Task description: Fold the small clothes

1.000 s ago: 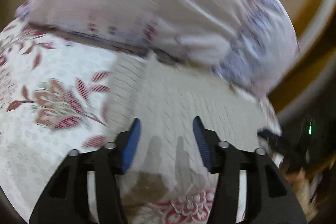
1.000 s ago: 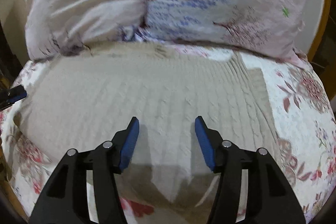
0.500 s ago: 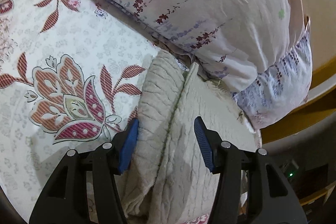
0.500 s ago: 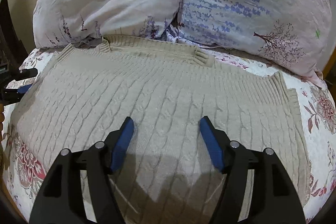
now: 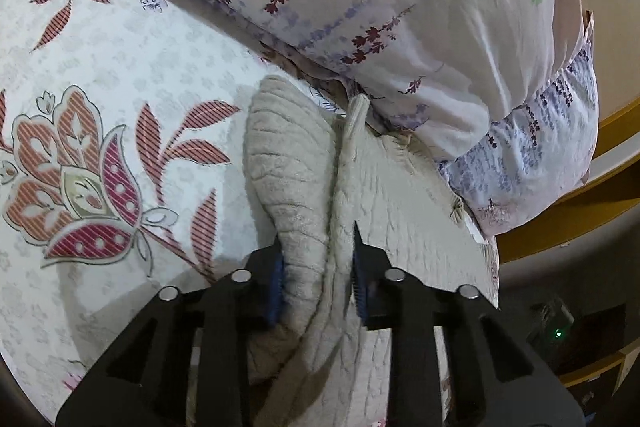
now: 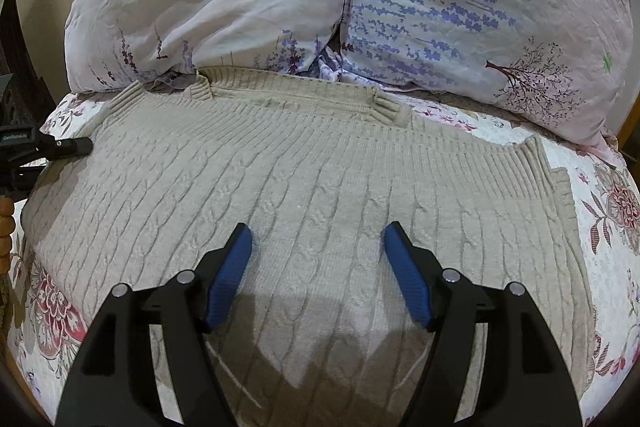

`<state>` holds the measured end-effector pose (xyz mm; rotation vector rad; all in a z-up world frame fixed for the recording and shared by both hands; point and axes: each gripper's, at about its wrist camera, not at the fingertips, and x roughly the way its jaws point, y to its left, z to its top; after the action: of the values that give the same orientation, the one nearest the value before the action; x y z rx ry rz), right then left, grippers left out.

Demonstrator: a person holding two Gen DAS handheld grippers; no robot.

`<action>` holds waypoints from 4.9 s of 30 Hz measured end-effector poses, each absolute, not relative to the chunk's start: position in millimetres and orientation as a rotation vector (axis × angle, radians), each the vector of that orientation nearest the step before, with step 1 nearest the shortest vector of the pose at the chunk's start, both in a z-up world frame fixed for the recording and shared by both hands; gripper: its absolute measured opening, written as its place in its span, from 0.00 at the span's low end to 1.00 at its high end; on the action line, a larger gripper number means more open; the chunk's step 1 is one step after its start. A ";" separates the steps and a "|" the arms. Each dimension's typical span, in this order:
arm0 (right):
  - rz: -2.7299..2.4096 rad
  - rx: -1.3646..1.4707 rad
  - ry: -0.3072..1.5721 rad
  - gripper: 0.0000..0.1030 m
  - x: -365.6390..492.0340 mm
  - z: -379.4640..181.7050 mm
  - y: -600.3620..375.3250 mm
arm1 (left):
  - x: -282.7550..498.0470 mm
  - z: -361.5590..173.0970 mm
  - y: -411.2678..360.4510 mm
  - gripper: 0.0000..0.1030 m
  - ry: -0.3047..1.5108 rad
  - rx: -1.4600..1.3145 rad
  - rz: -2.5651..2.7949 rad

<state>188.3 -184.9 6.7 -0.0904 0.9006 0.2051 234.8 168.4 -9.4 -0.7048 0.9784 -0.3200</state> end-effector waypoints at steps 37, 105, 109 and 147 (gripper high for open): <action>0.099 0.395 0.789 0.76 130.4 50.5 -377.2 | 213.3 56.1 -117.4 0.16 0.967 -0.536 -1.011; 0.048 0.179 0.900 0.29 193.0 23.7 -366.1 | 194.5 30.5 -36.6 0.69 1.047 -0.330 -0.668; 0.079 0.285 0.903 0.51 177.0 31.6 -384.0 | 194.2 29.8 -33.5 0.69 1.055 -0.354 -0.684; 0.119 0.532 0.858 0.52 123.4 35.8 -437.5 | 185.6 30.8 -51.9 0.72 1.081 -0.339 -0.676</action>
<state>123.4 -437.5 35.8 0.5316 0.8579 0.1190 185.6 -51.9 30.8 -0.3393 1.0805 -0.6761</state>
